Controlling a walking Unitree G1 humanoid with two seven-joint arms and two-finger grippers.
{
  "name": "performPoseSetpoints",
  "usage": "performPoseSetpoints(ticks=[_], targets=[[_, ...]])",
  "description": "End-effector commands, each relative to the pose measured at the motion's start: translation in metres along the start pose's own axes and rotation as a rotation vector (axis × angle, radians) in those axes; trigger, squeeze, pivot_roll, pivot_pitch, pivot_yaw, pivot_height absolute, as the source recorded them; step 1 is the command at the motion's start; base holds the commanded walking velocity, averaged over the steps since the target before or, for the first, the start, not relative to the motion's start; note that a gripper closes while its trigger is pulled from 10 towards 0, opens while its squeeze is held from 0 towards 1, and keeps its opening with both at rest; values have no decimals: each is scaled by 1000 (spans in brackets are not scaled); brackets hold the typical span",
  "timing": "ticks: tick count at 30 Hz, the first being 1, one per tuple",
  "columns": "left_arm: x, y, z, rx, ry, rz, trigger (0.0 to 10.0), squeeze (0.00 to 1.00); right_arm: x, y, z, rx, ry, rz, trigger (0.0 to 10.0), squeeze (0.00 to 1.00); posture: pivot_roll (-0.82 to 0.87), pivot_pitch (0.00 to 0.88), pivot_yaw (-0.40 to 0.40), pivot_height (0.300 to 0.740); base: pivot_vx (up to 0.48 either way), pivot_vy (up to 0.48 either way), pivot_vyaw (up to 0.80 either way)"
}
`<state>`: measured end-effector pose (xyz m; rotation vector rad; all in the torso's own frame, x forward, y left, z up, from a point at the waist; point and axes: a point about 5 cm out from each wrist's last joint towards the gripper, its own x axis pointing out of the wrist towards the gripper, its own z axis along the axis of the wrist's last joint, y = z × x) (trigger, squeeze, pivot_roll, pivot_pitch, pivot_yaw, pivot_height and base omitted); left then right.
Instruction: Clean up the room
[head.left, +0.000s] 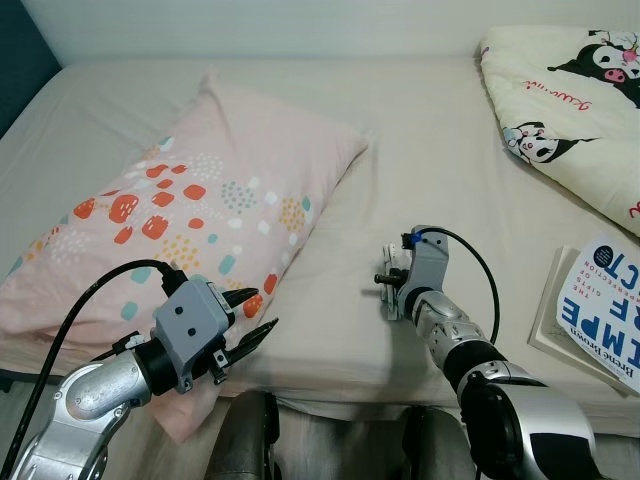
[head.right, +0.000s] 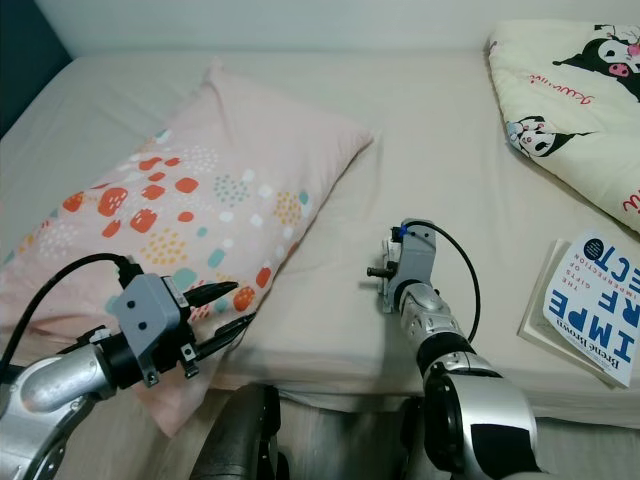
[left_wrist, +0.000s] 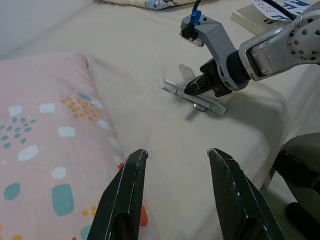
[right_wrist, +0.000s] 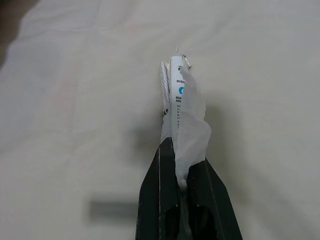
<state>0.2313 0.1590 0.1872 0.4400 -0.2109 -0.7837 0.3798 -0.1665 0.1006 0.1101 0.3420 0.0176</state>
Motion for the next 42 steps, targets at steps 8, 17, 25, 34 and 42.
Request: performPoseSetpoints(ticks=[8,17,25,34,42], targets=[[11,-2,-24,-101,36,92,10000,0,-2,-2,-8,152,-22,-36,0,0,200,176,-3,593,0,0,0],[39,-2,-49,-344,21,332,10000,0,-5,28,9,174,-243,78,0,0,56,53,-26,593,0,0,0],[42,-3,-71,-411,158,471,10000,0,-32,43,-20,-1,-322,173,10000,0,39,25,-36,593,0,0,0],[46,2,-73,-430,126,628,10000,0,-62,55,-29,-172,-424,257,10000,0,27,4,-49,593,0,0,0],[55,2,-73,-456,105,668,10000,0,-69,53,-34,-157,-390,211,10000,0,22,0,-62,633,0,0,0]])
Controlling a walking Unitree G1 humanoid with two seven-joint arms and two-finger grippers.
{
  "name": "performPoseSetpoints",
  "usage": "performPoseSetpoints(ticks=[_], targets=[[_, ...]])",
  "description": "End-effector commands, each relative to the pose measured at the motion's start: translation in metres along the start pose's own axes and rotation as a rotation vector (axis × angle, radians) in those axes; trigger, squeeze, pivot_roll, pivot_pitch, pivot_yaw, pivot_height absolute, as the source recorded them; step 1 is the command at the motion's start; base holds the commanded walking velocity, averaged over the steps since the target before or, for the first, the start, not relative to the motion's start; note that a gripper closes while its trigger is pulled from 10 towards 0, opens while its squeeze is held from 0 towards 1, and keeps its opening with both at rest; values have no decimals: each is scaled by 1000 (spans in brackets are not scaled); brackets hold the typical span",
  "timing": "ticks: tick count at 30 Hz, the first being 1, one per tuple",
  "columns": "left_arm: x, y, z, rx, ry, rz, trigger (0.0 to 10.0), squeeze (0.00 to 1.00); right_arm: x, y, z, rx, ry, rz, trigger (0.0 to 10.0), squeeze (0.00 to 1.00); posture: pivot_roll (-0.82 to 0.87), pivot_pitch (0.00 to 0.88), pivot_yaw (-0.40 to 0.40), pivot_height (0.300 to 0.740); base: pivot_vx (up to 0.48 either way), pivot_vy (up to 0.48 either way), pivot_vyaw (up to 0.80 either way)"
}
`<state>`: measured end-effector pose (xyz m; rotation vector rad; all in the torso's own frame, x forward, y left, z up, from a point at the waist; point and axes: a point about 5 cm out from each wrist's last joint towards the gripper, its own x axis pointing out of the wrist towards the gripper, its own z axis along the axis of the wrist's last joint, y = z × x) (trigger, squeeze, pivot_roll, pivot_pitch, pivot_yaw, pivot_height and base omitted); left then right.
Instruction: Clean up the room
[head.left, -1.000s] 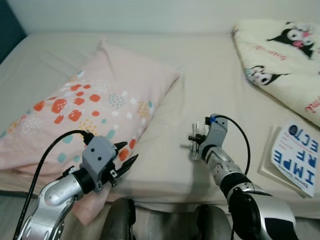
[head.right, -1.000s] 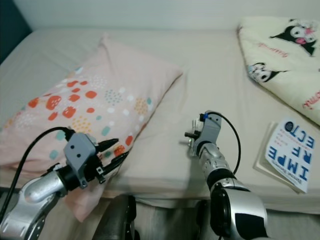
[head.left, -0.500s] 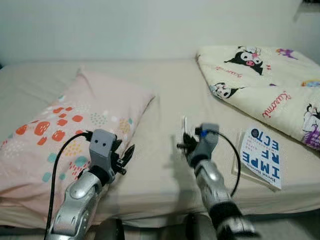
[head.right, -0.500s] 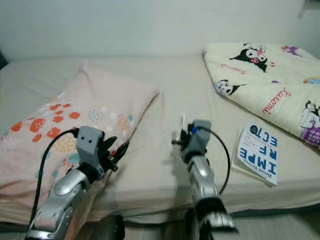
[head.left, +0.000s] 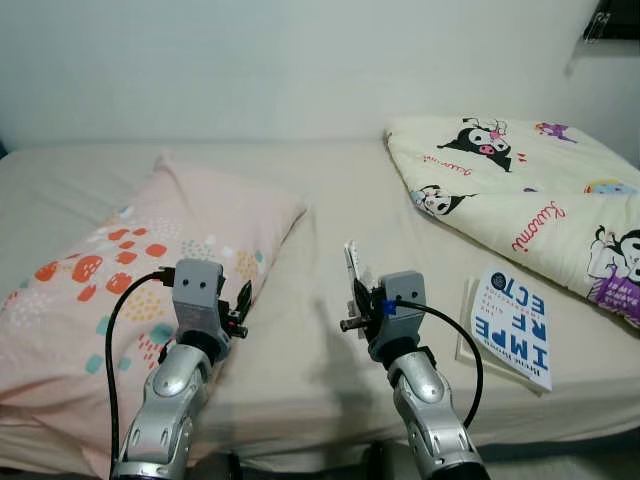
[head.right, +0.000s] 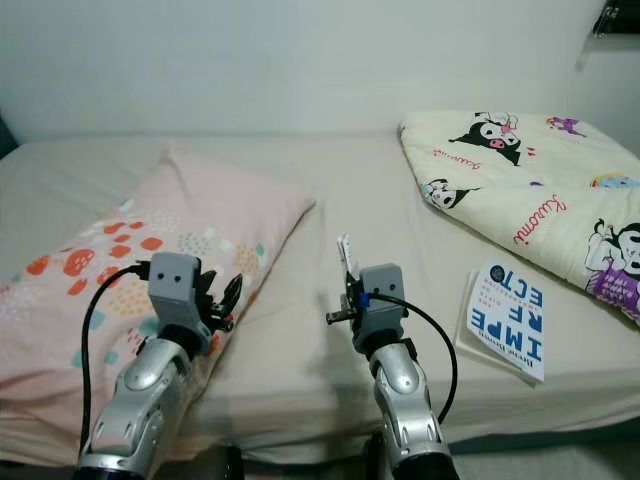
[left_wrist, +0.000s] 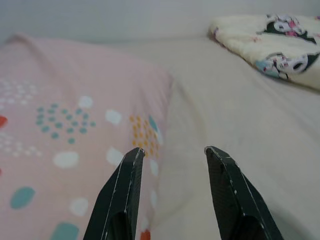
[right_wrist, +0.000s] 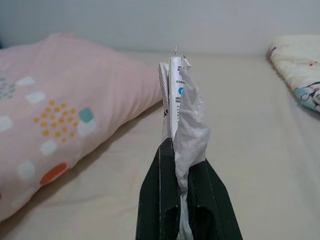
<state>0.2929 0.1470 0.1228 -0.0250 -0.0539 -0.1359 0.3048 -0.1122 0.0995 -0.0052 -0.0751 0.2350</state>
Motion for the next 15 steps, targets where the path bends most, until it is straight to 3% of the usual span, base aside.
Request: performPoseSetpoints(ticks=[1,15], targets=[[4,-4,1,-10,-17,-1,10000,0,-2,-1,-1,-6,18,-7,10000,0,22,0,-62,638,0,0,0],[10,-12,4,-6,-56,-9,10000,0,-6,-6,0,-14,49,-28,10000,0,13,0,-78,693,0,0,0]])
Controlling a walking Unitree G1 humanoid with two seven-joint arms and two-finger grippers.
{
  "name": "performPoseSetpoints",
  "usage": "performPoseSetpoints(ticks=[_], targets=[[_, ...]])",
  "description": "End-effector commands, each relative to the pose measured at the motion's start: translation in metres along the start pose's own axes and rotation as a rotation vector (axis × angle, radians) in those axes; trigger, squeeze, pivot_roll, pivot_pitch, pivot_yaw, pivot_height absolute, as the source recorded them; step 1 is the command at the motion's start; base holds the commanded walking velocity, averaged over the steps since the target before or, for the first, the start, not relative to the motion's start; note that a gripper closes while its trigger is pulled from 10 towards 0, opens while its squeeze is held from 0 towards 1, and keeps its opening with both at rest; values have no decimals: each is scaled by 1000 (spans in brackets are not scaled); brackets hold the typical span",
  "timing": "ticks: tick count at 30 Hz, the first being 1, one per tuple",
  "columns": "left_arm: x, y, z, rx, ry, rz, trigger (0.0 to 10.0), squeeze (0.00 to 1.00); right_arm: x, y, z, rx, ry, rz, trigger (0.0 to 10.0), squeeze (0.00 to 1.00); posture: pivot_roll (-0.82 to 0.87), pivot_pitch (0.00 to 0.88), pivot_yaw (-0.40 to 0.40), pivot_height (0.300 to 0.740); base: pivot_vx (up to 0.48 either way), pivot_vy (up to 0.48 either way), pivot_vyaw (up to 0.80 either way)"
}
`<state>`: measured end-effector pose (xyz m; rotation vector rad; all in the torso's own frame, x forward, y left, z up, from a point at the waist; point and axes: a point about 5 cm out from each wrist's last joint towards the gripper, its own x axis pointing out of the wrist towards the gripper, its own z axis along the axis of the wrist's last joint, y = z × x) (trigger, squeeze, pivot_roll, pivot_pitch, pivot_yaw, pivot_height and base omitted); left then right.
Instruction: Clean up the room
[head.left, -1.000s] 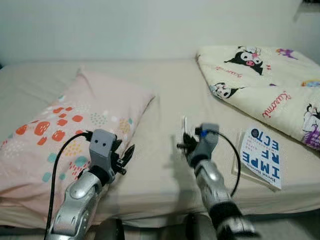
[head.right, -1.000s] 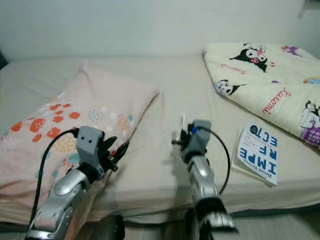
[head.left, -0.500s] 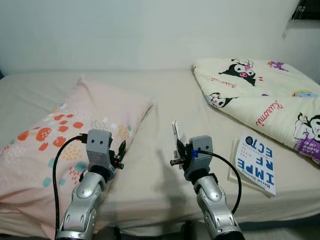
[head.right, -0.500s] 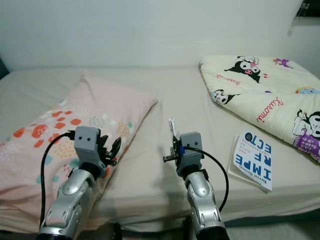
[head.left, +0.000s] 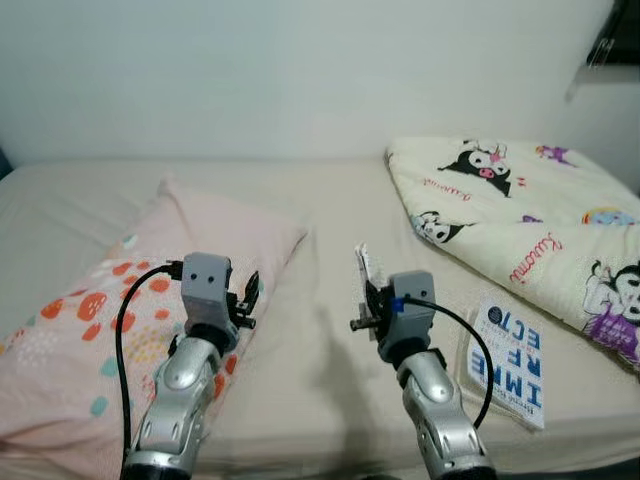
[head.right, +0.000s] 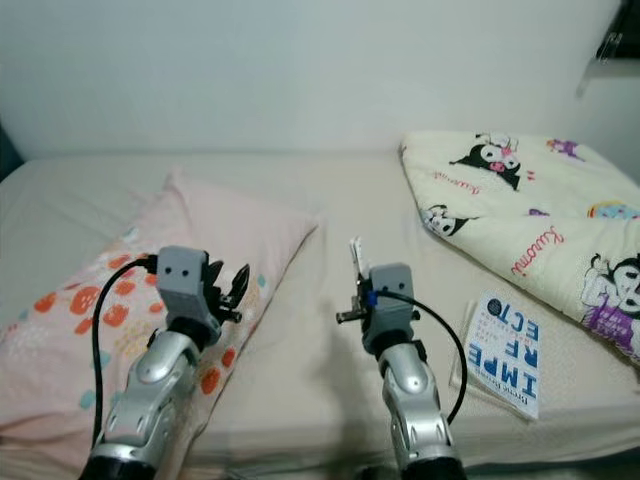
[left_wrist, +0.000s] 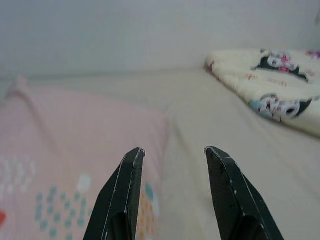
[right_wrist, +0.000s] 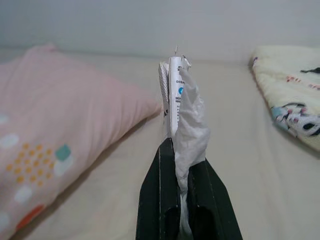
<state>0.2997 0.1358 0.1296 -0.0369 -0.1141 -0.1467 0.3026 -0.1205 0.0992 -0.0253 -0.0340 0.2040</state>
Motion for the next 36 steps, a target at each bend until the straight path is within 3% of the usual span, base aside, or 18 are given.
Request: performPoseSetpoints(ticks=[1,12,28,30,36], targets=[[1,-2,-2,2,5,2,10000,0,-1,1,0,2,6,2,10000,0,13,0,-78,693,0,0,0],[3,-1,-1,-5,-12,10,10000,0,0,3,3,8,12,8,10000,0,17,0,-87,740,0,0,0],[4,-3,-1,-4,-24,8,10000,0,0,3,5,10,8,10,10000,0,14,0,-93,740,0,0,0],[4,-3,-3,-7,-8,4,10000,0,1,4,3,56,19,10,10000,0,13,0,-90,740,0,0,0],[-1,-3,-22,13,100,-14,10000,0,0,0,-2,24,46,-41,10000,0,6,0,-70,740,0,0,0]])
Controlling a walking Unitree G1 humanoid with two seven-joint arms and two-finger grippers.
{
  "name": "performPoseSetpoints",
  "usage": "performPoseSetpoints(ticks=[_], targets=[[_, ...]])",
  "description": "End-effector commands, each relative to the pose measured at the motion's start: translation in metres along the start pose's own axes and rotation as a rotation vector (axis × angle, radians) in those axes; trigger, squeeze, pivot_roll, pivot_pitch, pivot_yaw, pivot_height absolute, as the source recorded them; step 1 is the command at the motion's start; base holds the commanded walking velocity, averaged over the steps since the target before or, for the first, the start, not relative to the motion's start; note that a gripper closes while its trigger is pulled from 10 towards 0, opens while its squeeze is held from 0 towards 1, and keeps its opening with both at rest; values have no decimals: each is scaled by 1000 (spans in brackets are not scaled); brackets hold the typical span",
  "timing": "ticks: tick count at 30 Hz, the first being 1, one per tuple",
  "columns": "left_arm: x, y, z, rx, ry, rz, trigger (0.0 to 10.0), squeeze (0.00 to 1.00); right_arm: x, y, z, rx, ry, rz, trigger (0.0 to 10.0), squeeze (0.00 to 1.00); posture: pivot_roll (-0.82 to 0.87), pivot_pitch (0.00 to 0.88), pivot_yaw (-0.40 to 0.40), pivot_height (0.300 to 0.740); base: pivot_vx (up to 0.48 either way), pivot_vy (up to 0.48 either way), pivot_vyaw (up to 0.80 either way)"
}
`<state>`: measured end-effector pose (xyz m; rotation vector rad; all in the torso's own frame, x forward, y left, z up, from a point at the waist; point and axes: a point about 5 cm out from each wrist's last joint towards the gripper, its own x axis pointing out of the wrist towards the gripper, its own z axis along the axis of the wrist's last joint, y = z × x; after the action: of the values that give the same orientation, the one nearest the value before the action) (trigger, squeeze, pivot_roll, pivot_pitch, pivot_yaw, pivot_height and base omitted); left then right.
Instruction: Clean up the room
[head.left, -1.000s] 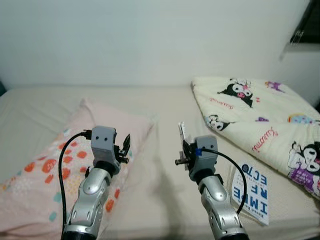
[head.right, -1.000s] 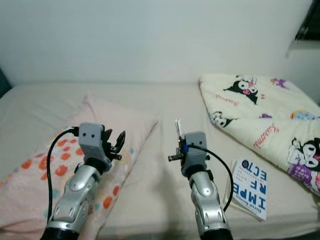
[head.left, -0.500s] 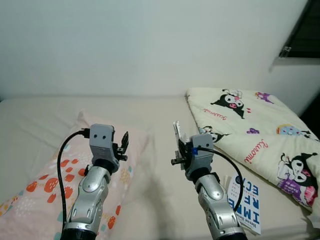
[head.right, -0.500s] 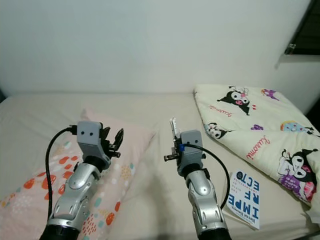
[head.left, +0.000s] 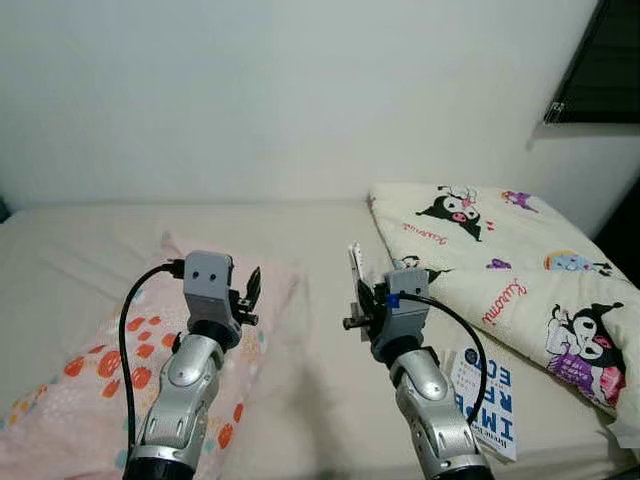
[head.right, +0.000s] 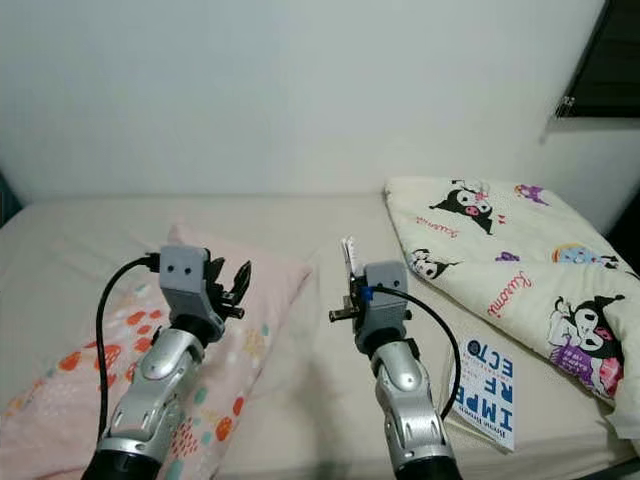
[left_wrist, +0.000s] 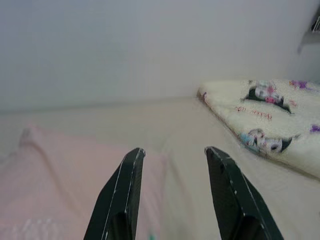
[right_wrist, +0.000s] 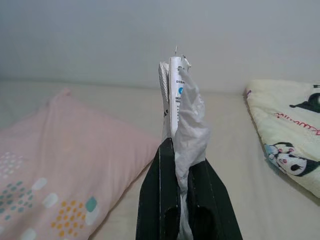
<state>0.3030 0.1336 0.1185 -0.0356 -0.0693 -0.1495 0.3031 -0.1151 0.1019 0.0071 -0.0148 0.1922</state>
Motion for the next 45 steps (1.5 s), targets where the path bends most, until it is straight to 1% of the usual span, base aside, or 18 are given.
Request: performPoseSetpoints(ticks=[1,4,11,14,15,18,21,23,26,27,29,30,33,45], targets=[[-3,-2,-10,16,55,-11,10000,0,-1,-6,-5,-10,29,-29,10000,0,6,0,-70,740,0,0,0],[-2,-2,-9,9,46,-9,10000,0,-3,-7,-8,-36,39,-32,10000,0,6,0,-69,740,0,0,533],[-2,-3,-9,9,50,-13,10000,0,-3,-5,-10,-15,50,-33,10000,0,17,0,-65,740,0,0,800],[-2,-3,-10,13,58,-17,10000,0,-2,-4,-10,-12,51,-32,10000,0,17,0,-65,740,0,0,800],[-3,-2,-12,-6,87,-5,10000,0,-2,-3,-10,-5,53,-27,10000,0,22,0,-64,740,0,0,800],[-4,-2,-13,-14,100,0,10000,0,-1,-2,-10,-2,54,-26,10000,0,22,0,-64,740,0,0,800],[-1,11,-15,-34,149,73,10000,0,1,0,-12,11,65,-16,10000,0,34,0,-65,740,0,0,800],[0,12,-15,-25,151,73,10000,0,2,0,-12,12,65,-15,10000,0,34,0,-65,740,0,0,800],[1,10,-12,0,128,46,10000,0,4,1,-11,12,64,-13,10000,0,35,0,-67,740,0,0,800],[1,7,-10,7,106,32,10000,0,5,2,-10,8,61,-9,10000,0,28,0,-66,740,0,0,800],[1,6,-9,12,92,22,10000,0,6,2,-10,6,59,-7,10000,0,28,0,-66,740,0,0,800],[1,1,-7,19,74,2,10000,0,7,1,-8,2,55,-4,10000,0,26,0,-66,740,0,0,800],[1,-2,-5,19,66,-11,10000,0,8,-1,-7,0,53,-6,10000,0,25,0,-66,740,0,0,800],[1,1,-4,6,64,-4,10000,0,9,-3,-5,-4,50,-4,10000,0,23,0,-66,740,0,0,800]])
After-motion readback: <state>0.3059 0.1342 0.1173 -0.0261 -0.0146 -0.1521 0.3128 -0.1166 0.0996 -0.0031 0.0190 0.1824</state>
